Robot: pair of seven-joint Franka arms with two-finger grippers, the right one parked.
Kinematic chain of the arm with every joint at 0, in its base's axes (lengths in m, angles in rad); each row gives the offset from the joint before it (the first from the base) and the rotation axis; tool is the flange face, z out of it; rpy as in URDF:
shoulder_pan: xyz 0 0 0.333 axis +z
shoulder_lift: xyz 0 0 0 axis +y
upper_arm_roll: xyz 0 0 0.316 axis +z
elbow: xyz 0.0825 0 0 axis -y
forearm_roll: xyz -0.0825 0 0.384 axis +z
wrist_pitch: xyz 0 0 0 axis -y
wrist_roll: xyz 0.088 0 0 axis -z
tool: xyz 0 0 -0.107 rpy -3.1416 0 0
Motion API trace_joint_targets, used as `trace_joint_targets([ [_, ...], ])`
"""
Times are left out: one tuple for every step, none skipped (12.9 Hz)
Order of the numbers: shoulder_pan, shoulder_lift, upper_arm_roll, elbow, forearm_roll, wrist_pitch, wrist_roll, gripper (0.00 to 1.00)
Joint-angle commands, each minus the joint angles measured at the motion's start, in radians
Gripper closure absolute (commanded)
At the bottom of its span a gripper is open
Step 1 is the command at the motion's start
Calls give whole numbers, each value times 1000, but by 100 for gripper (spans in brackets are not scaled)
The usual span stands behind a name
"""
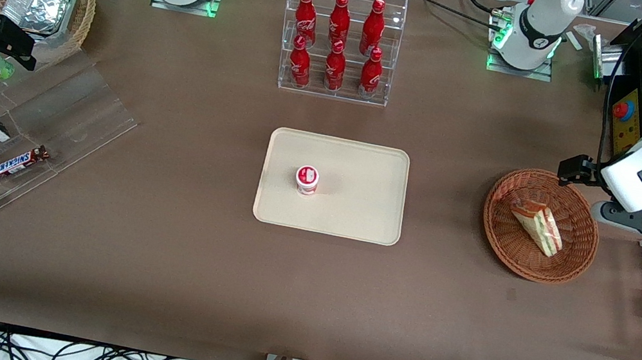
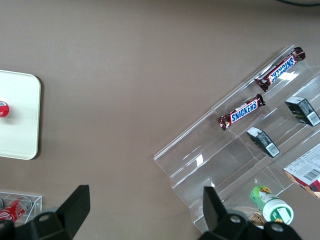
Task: Place sandwich from basket to tray
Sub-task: 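Move the left gripper over the wrapped sandwich in the wicker basket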
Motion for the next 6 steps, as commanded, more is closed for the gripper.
trace_joint_targets([
  [-1, 16, 9, 37, -18, -30, 12, 0],
  [5, 16, 9, 37, -19, -31, 11, 0],
  [8, 16, 9, 39, -19, -31, 12, 0],
  [9, 16, 9, 39, -21, -31, 9, 0],
  [11, 19, 9, 37, -18, -31, 6, 0],
  [19, 36, 11, 36, -16, -31, 1, 0],
])
